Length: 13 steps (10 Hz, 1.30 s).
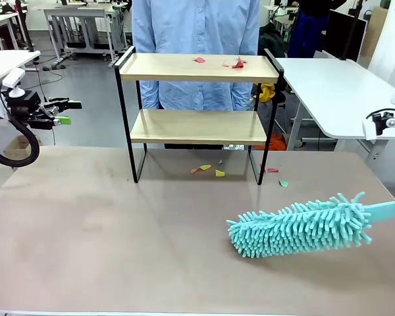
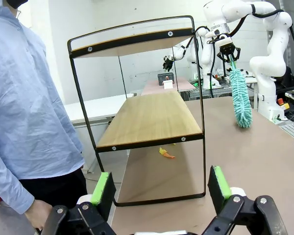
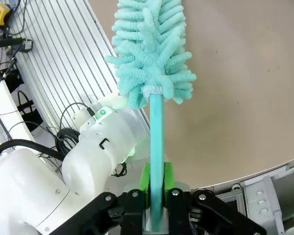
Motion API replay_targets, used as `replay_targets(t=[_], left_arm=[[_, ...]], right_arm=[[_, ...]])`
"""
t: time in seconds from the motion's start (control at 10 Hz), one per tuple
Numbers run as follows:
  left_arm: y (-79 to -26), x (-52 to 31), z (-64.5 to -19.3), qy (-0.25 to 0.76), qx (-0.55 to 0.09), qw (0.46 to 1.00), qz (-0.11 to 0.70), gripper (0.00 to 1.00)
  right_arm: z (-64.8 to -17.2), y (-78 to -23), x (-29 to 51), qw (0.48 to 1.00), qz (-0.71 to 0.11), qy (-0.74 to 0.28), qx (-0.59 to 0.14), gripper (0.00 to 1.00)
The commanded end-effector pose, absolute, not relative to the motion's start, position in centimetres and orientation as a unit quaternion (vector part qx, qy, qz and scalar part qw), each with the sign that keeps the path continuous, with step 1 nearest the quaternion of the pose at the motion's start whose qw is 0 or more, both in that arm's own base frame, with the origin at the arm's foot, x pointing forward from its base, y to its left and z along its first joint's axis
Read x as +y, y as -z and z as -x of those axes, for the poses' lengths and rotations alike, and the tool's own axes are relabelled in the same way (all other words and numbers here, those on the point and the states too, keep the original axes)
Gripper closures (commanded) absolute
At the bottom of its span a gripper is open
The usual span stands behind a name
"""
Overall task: Clean the shelf.
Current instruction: Clean the specific section of the Shelf indicated by the human with the Duster.
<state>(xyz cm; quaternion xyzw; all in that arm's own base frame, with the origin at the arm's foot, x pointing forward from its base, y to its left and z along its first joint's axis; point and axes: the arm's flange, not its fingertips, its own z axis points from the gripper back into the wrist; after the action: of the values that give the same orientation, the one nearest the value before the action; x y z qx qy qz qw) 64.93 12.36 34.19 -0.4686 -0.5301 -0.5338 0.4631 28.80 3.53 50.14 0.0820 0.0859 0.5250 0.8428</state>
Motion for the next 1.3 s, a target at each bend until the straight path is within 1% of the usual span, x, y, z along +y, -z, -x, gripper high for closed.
replay_targets(t=[0.0, 1.2], left_arm=[[-34.40, 12.36, -64.74, 0.539, -0.528, 0.461, 0.466, 0.00], [-34.40, 12.36, -64.74, 0.539, -0.528, 0.461, 0.466, 0.00]], right_arm=[[-29.02, -50.17, 3.96, 0.845, -0.087, -0.522, 0.077, 0.87], [-29.02, -50.17, 3.96, 0.845, -0.087, -0.522, 0.077, 0.87]])
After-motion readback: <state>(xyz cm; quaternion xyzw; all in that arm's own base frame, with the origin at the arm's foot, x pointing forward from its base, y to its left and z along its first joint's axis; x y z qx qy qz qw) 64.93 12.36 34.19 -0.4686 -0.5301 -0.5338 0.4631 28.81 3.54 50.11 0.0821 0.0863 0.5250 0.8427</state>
